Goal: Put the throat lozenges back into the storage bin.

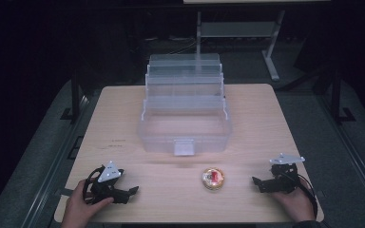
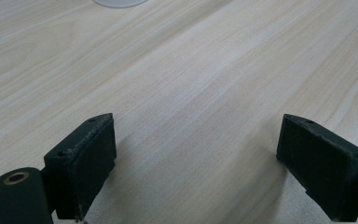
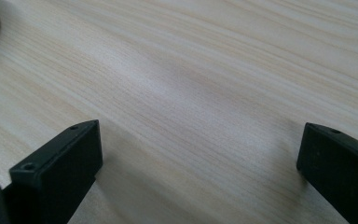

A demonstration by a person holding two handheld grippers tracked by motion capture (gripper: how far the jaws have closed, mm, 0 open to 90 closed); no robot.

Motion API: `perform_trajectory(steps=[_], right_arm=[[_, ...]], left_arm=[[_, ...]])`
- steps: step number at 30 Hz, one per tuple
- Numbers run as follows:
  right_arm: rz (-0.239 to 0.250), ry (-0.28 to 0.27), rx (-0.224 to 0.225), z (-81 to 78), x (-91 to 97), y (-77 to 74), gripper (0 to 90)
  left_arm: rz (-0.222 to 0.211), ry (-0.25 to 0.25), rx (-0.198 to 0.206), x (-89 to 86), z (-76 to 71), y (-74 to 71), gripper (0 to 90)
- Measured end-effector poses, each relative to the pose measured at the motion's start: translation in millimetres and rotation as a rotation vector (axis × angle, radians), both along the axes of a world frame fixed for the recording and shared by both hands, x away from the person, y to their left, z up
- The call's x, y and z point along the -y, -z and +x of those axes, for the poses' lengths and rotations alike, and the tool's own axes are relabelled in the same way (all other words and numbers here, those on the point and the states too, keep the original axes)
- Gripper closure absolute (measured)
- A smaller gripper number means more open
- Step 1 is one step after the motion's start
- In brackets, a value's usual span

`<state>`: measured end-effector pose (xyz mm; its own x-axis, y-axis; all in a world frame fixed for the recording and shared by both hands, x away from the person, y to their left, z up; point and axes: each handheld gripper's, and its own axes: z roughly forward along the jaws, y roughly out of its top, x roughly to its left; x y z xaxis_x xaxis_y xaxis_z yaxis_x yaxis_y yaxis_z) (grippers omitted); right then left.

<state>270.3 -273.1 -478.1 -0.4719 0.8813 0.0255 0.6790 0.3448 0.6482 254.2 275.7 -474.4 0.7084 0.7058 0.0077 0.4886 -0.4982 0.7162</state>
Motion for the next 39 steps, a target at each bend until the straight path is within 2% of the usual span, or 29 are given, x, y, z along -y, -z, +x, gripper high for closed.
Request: perform_trajectory(steps=[12,17,39], right_arm=[[0.024,-0.026,-0.014,-1.8,-3.7,-4.4,0.0],[0.034,-0.043,-0.006,-4.1,-5.9,-8.3,0.0],[0.075,-0.099,-0.015,-9.9,-24.7,-17.8,0.0]], left_arm=[[-0.001,0.0,0.0,0.0,0.0,0.0,10.9],[-0.001,0.0,0.0,0.0,0.0,0.0,11.0],[0.0,0.0,0.0,0.0,0.0,0.0,10.9]])
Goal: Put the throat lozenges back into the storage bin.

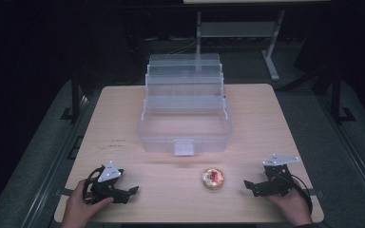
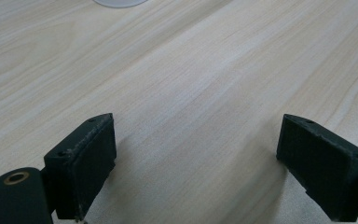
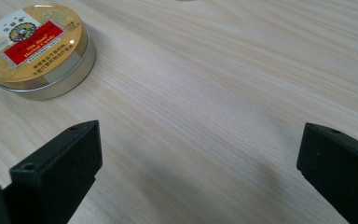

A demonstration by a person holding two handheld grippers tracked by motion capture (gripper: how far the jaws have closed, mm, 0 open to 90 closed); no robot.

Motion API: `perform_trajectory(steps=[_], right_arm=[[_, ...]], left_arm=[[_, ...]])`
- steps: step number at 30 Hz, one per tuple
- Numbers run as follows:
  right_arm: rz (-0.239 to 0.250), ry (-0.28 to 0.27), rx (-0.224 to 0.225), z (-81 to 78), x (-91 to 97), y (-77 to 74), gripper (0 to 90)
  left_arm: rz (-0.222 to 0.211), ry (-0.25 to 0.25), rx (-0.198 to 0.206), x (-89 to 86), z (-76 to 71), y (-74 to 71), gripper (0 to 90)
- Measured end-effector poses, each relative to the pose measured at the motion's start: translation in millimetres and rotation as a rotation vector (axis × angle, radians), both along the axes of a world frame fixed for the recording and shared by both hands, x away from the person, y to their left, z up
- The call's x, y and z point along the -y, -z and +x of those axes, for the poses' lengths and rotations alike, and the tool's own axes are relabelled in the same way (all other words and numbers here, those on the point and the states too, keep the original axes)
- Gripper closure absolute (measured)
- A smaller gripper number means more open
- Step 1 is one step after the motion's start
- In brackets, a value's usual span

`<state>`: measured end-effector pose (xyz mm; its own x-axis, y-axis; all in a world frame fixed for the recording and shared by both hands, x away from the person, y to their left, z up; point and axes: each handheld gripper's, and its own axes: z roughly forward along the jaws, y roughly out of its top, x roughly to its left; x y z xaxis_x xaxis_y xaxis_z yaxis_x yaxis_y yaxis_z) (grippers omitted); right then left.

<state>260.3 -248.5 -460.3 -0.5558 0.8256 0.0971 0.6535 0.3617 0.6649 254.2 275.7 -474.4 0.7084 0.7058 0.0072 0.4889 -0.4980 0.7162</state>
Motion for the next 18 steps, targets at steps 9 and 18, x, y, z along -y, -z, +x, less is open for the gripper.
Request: perform_trajectory(steps=[9,18], right_arm=[[0.014,-0.009,0.006,-2.2,-5.1,-4.1,0.0],[0.03,-0.02,0.009,-4.1,-11.4,-7.0,0.0]], left_arm=[[0.0,0.0,0.0,0.0,0.0,0.0,10.9],[0.0,0.0,0.0,0.0,0.0,0.0,11.0]])
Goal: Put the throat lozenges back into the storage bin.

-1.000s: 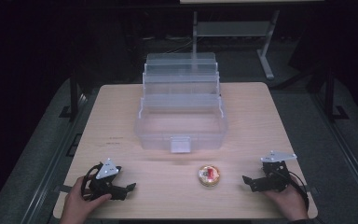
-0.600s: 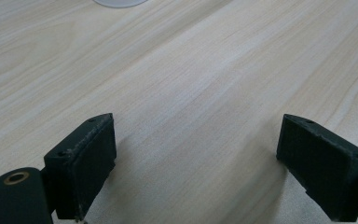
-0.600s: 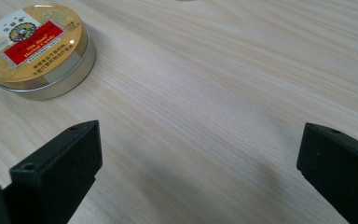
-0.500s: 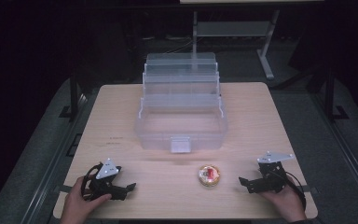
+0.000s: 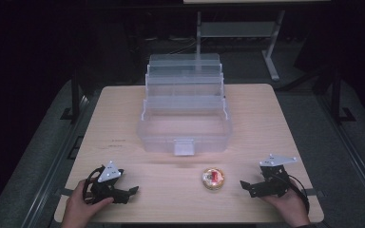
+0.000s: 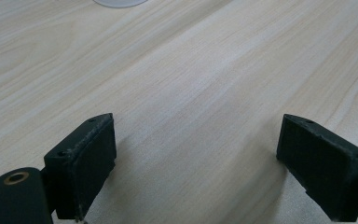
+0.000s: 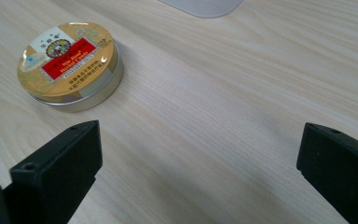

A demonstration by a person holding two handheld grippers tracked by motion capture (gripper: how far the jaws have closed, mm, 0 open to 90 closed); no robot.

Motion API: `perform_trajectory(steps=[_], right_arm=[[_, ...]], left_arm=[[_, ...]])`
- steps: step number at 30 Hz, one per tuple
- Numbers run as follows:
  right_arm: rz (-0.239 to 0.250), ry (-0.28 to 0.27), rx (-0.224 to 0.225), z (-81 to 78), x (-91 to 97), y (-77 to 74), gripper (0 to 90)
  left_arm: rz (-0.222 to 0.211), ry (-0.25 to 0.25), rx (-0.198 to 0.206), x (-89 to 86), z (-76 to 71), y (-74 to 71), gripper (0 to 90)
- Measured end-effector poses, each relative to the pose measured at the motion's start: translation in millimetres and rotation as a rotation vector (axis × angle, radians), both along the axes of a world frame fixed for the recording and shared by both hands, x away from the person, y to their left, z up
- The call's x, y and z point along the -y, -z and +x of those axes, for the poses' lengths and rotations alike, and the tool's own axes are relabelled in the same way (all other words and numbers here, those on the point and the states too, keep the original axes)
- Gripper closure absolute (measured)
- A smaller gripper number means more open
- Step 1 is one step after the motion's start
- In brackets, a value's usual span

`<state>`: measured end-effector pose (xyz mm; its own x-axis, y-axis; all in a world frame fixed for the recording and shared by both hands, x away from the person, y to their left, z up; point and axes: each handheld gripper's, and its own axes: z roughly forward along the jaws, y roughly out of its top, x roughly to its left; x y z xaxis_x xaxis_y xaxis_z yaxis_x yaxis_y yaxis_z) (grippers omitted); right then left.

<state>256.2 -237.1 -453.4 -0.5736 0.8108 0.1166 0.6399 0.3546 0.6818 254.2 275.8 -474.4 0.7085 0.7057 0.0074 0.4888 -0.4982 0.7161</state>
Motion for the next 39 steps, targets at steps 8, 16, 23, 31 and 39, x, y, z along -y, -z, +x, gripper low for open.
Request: perform_trajectory(steps=[8,16,23,31,39], right_arm=[[0.007,-0.018,0.004,-1.2,-6.8,-1.2,0.0],[0.014,-0.032,0.009,-2.4,-13.7,-2.2,0.0],[0.016,-0.045,0.012,-2.8,-20.4,-2.8,0.0],[0.022,-0.066,0.016,-2.6,-27.9,-2.6,0.0],[0.021,-0.085,0.008,-2.1,-37.7,-2.1,0.0]], left_arm=[[-0.001,0.0,0.0,0.1,0.0,0.0,10.9],[-0.001,0.0,0.0,0.1,0.0,0.0,11.0],[0.0,0.0,0.001,0.1,0.0,0.0,11.0],[0.0,0.0,0.0,0.0,0.0,0.0,11.0],[0.0,0.0,0.0,0.0,0.0,0.0,11.0]])
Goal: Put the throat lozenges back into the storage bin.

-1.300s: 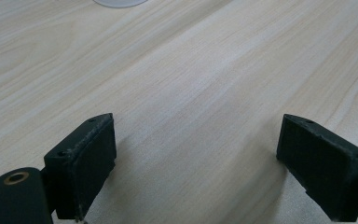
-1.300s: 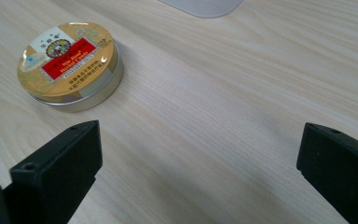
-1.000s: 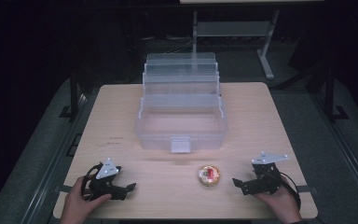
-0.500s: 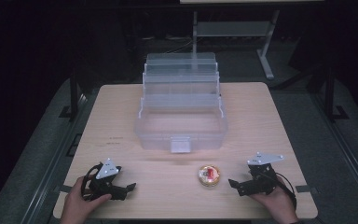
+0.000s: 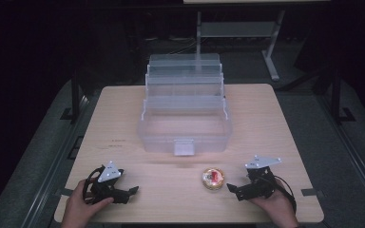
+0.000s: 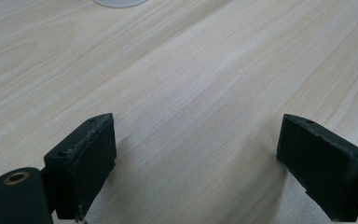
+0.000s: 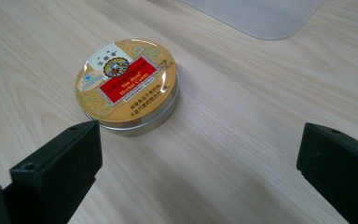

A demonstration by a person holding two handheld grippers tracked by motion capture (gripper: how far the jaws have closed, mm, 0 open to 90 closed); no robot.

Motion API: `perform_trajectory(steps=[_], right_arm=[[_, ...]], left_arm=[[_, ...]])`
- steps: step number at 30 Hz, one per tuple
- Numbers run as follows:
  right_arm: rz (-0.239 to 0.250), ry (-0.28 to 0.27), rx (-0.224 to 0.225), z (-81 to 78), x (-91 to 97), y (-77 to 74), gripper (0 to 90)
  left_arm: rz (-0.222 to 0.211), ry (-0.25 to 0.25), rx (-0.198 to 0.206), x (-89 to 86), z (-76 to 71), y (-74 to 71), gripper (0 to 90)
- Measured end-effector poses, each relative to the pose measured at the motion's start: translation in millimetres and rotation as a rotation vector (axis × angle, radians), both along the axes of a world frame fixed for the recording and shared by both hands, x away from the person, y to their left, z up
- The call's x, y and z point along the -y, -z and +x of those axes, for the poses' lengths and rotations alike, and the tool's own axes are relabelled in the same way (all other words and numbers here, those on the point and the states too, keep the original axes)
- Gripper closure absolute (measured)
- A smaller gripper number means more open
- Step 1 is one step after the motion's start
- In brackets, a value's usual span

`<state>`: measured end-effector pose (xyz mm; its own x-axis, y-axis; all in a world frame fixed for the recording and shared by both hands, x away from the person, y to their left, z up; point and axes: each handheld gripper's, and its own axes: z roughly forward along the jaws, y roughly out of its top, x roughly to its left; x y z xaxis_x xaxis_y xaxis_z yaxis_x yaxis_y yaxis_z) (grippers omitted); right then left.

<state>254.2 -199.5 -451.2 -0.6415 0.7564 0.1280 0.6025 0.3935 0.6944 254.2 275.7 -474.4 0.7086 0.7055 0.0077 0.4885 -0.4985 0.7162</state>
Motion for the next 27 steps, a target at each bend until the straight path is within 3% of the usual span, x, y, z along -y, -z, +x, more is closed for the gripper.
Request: perform_trajectory(steps=[27], right_arm=[[-0.013,-0.059,0.001,4.2,-25.6,1.6,0.0]], left_arm=[[0.0,0.0,0.0,0.0,0.0,0.0,10.9]])
